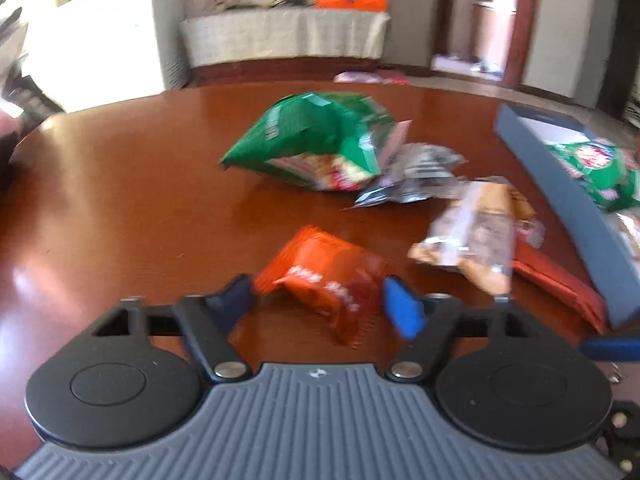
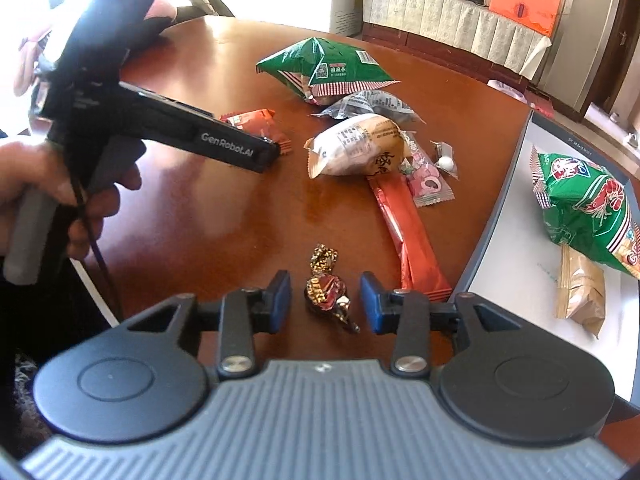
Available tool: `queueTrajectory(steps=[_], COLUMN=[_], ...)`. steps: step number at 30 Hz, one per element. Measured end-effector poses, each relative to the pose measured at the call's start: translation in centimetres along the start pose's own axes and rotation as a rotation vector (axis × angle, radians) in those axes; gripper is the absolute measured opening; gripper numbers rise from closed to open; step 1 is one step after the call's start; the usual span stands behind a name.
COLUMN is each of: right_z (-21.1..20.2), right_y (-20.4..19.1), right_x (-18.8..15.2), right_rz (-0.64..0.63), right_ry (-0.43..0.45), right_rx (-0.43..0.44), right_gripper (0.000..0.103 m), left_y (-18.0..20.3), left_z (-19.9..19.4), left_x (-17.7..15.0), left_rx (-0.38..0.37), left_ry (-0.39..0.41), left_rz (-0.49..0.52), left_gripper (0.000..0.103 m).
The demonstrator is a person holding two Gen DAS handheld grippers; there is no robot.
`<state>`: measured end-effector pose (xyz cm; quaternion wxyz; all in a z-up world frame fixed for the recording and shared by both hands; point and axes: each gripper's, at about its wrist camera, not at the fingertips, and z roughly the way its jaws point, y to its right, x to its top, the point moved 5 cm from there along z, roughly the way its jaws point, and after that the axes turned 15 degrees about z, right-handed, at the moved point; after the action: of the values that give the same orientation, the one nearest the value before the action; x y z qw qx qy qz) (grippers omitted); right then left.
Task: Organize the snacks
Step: 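Close left gripper on the orange packet while right gripper grasps the gold chocolate, then carry the orange packet in left gripper and chocolate in right gripper over the box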
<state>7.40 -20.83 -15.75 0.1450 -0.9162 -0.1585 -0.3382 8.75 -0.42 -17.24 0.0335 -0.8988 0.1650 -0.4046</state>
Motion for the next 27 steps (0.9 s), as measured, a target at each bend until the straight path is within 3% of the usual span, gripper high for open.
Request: queueTrajectory(steps=[2,5,20,27], right_z=[0.1,0.1,-1.6,-0.7], right_y=[0.0,-0.3,-0.3,-0.9], right_x=[0.1,0.2,0.8,-0.5], right_rz=[-0.003,-0.008,0.018,-0.039], right_ry=[-0.003,-0.003,0.047,-0.023], right_rx=[0.003,0.002,0.023,0.016], right_gripper=[0.039,0.031,0.027,0.027], left_y=[0.6,0.8,0.0,0.5], left_z=[-0.2,-0.1,-2.6,-2.2], left_x=[0.2,0.3,0.3,0.0], left_rx=[-0.032,-0.054,-0.045,-0.042], left_ry=[0.019,0.03,0.071,0.04], left_rz=[0.027,0.03,-0.011,-0.007], left_gripper=[0.051,0.047,0.045,0.045])
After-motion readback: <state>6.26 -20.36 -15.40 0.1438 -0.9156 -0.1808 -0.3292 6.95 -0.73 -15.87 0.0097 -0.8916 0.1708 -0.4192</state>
